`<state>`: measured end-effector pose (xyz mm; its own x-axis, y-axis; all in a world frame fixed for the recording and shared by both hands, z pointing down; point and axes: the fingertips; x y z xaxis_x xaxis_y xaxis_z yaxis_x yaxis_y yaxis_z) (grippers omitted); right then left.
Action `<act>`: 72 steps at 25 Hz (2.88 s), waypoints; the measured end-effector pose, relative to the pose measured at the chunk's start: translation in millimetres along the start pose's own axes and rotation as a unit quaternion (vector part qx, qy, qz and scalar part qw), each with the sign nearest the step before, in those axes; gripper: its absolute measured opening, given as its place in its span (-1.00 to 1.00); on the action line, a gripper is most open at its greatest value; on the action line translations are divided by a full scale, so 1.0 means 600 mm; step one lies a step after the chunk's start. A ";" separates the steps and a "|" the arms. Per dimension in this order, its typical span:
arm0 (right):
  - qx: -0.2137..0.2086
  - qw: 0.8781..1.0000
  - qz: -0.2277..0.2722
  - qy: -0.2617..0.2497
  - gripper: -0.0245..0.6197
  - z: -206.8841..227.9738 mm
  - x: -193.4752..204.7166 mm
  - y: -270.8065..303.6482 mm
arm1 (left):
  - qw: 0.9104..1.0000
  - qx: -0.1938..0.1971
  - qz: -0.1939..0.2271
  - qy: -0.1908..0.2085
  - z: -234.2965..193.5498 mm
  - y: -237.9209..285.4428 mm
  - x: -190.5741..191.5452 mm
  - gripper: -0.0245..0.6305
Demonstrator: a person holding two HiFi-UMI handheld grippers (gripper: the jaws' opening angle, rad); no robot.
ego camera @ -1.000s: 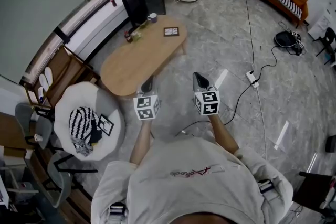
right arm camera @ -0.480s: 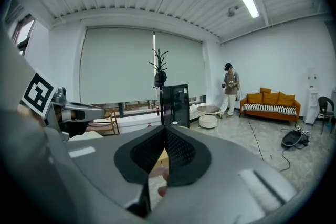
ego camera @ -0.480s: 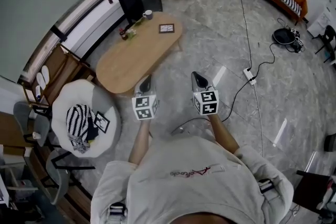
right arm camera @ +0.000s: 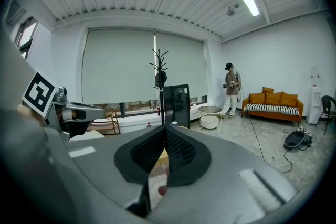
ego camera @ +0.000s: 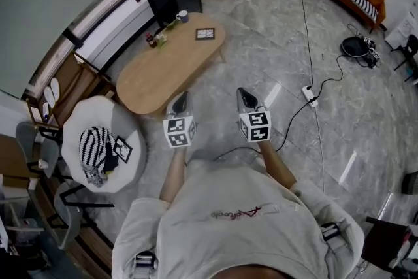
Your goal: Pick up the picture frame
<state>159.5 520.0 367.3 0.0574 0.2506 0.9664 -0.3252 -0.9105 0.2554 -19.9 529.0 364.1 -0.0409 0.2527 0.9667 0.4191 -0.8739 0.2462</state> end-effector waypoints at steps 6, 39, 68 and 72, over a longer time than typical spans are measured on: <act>0.001 1.000 0.008 0.000 -0.91 0.023 -0.010 0.018 | 1.000 -0.001 0.003 0.000 0.006 0.024 -0.007 -0.92; 0.008 1.000 -0.013 -0.021 -0.90 0.039 -0.096 0.407 | 1.000 0.006 0.002 -0.024 -0.273 0.326 -0.071 -0.92; 0.024 0.999 -0.018 -0.019 -0.90 0.021 -0.214 0.817 | 0.999 0.022 -0.003 -0.024 -0.581 0.608 -0.175 -0.92; 0.027 0.999 -0.024 -0.015 -0.90 0.020 -0.205 0.826 | 0.999 0.025 -0.006 -0.024 -0.591 0.618 -0.169 -0.92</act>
<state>2.4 34.2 375.6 0.1003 0.2857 0.9531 -0.2699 -0.9142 0.3024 -181.9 31.9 382.2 -0.0028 0.2835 0.9590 0.4637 -0.8492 0.2525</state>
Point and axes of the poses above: the fingertips, and each gripper's own axes: y forward along the fingers, z to its right, x out of its underside, and after that the axes turned 10 degrees about x, right-handed
